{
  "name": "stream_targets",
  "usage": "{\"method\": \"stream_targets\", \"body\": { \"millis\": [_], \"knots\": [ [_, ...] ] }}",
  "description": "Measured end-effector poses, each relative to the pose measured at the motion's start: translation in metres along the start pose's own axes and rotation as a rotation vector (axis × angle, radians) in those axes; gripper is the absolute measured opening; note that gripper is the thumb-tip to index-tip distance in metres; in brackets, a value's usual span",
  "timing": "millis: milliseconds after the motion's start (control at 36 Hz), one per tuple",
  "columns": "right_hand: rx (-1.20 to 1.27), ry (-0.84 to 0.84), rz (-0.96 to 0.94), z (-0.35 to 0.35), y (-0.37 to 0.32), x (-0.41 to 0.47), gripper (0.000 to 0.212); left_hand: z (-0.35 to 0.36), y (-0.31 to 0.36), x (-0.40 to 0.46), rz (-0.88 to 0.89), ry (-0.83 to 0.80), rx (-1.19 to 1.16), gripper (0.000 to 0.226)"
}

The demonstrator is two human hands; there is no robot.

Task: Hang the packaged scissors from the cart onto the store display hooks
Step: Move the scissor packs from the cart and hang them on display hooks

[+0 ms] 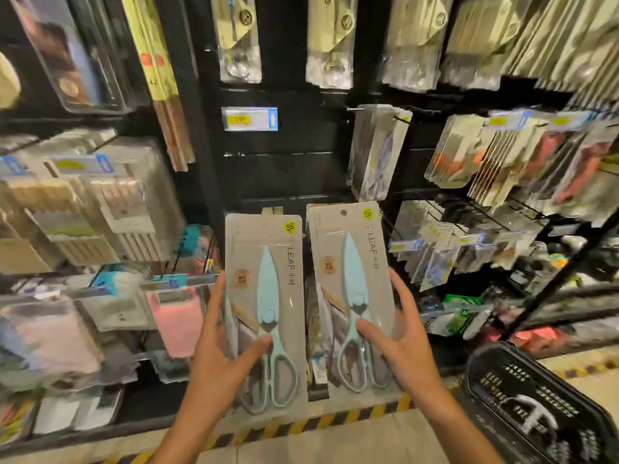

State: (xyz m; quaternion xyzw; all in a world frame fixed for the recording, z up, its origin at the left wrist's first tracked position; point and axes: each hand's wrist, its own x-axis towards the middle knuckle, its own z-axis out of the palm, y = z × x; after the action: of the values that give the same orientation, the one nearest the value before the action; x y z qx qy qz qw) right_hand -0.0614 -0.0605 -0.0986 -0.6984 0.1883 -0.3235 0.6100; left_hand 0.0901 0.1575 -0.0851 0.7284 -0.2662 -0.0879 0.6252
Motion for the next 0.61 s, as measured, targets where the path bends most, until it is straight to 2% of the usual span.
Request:
{"method": "stream_targets", "body": {
  "millis": [333,611],
  "knots": [
    [0.065,0.011,-0.107,-0.11,-0.001,0.108,0.084,0.127,0.054,0.076,0.124,0.062,-0.014,0.103],
    [0.12,-0.036,-0.144,-0.186,0.011,0.185,0.082,0.212,0.08,0.123,0.177,0.136,0.086,0.103]
  ]
}}
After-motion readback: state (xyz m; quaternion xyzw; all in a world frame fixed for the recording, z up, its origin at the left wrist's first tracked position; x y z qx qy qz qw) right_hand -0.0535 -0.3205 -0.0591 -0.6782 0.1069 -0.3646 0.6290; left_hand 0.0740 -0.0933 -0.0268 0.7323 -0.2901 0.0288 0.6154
